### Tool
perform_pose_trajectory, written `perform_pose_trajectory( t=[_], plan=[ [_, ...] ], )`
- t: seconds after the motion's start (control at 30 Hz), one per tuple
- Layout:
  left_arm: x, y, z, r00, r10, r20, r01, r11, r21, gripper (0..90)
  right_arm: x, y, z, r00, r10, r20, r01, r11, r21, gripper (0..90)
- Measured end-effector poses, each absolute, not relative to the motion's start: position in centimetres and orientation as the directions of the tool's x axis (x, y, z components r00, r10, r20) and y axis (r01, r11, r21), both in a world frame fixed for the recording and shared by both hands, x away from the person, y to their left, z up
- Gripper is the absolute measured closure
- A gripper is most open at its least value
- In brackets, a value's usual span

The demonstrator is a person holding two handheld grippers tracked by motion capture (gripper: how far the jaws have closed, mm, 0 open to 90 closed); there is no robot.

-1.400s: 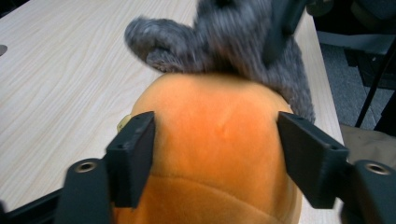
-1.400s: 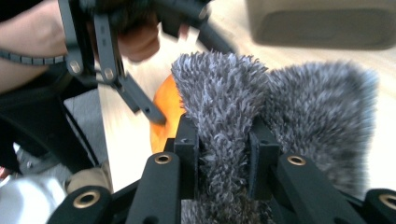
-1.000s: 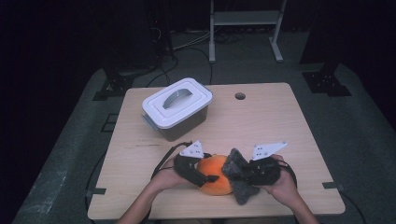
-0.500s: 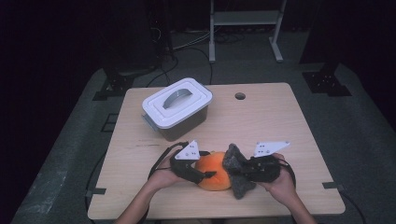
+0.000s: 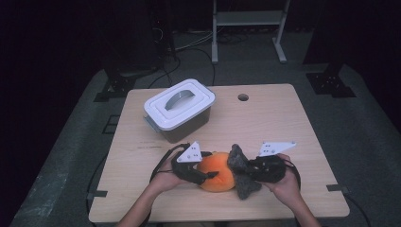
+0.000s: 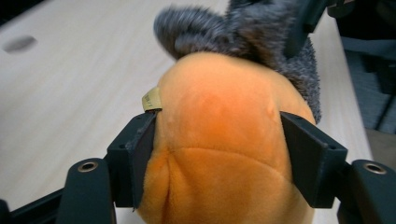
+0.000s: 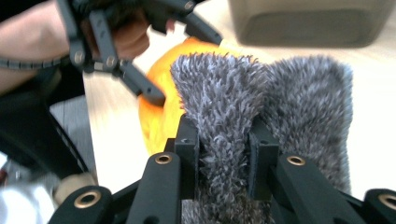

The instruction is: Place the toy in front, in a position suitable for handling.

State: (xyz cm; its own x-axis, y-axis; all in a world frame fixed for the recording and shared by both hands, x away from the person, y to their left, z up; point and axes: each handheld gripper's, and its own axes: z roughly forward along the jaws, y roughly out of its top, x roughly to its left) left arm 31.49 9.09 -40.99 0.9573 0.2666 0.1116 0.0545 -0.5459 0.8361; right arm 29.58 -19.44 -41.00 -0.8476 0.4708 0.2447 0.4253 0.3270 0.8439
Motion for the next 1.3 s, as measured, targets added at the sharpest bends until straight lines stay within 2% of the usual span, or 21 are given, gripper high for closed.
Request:
perform_pose_trajectory(
  t=[0.13,0.23,0.3,0.37,0.4,0.47,0.57,0.87,0.97,1.1,1.3],
  plan=[
    [31.6,9.3,-41.1,0.965,0.247,0.086,0.067,-0.551,0.832,30.2,29.4,-18.9,-40.5,-0.863,0.434,0.258,0.407,0.296,0.864,69.9],
    [31.7,9.1,-40.9,0.97,0.241,0.03,0.11,-0.548,0.829,19.5,29.3,-18.1,-41.1,-0.879,0.408,0.247,0.397,0.34,0.853,69.7],
    [31.6,8.9,-40.6,0.969,0.247,0.018,0.12,-0.533,0.837,17.5,29.1,-17.6,-41.1,-0.892,0.384,0.24,0.383,0.358,0.851,69.5],
    [31.5,8.8,-40.6,0.968,0.249,0.035,0.109,-0.542,0.833,18.6,29.0,-17.5,-41.1,-0.893,0.383,0.236,0.38,0.362,0.852,69.5],
    [31.5,8.9,-40.7,0.969,0.244,0.049,0.095,-0.545,0.833,23.6,29.1,-17.6,-41.1,-0.893,0.384,0.237,0.381,0.359,0.852,69.5],
    [31.6,9.1,-40.9,0.97,0.241,0.039,0.101,-0.541,0.835,29.6,29.2,-17.9,-41.3,-0.888,0.387,0.249,0.39,0.347,0.853,69.6],
    [32.0,9.8,-41.1,0.971,0.236,0.026,0.109,-0.54,0.834,32.6,29.3,-18.3,-41.6,-0.881,0.398,0.256,0.402,0.344,0.849,69.6],
    [32.4,11.0,-41.4,0.973,0.229,0.0,0.126,-0.536,0.834,32.8,29.8,-19.9,-43.1,-0.84,0.443,0.313,0.481,0.342,0.807,69.5],
    [32.4,11.0,-41.5,0.974,0.228,-0.002,0.126,-0.534,0.836,32.7,29.4,-19.8,-42.4,-0.84,0.465,0.279,0.46,0.34,0.82,69.5],
    [32.4,11.1,-41.4,0.977,0.212,0.004,0.114,-0.54,0.834,32.7,29.1,-18.9,-42.0,-0.862,0.442,0.25,0.428,0.366,0.827,69.1],
    [32.5,11.5,-41.5,0.977,0.214,-0.006,0.122,-0.533,0.837,32.8,30.0,-20.2,-43.3,-0.82,0.484,0.305,0.501,0.351,0.791,69.2]
  ],
)
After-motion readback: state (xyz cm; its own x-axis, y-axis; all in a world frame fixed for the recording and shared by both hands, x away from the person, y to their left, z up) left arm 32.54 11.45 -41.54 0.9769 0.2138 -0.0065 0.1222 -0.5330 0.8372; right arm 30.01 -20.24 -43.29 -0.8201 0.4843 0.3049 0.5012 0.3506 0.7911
